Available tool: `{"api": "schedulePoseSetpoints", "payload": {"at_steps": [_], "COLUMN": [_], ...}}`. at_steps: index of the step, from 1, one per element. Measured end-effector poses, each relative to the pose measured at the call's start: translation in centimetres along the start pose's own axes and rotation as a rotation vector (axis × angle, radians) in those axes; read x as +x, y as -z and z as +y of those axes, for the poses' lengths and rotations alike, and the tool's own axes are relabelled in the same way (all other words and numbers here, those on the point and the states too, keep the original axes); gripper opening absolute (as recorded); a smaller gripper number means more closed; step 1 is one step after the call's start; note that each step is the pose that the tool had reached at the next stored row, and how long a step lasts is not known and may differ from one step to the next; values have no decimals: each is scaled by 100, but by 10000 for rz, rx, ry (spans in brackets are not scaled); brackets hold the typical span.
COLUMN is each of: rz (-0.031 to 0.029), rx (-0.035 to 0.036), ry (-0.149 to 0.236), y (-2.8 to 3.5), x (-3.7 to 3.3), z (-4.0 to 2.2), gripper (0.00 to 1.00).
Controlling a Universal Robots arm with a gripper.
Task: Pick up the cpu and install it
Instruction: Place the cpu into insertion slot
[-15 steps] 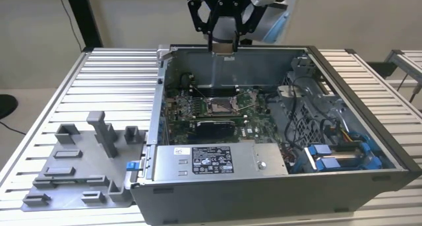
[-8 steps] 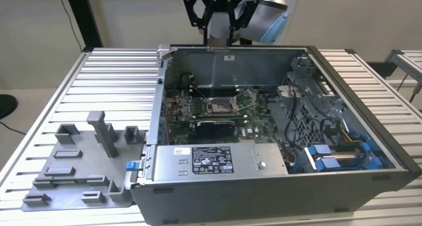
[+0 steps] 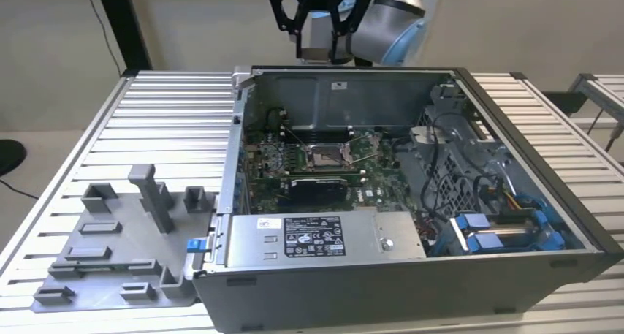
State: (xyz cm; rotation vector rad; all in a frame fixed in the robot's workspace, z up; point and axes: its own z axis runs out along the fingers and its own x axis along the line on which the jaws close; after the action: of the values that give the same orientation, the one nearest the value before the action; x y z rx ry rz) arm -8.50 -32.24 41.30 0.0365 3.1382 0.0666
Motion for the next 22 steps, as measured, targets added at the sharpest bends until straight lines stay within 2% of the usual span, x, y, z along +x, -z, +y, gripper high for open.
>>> {"api": "schedulePoseSetpoints", "payload": {"at_steps": [3,5,22], "rz": [3,3,0], "rx": [-1,-1,-1], "ry": [84,86,-1], "y": [-13,-18,-18], "x": [2,2,2], "z": [67,87,89], "gripper": [0,0,0]}}
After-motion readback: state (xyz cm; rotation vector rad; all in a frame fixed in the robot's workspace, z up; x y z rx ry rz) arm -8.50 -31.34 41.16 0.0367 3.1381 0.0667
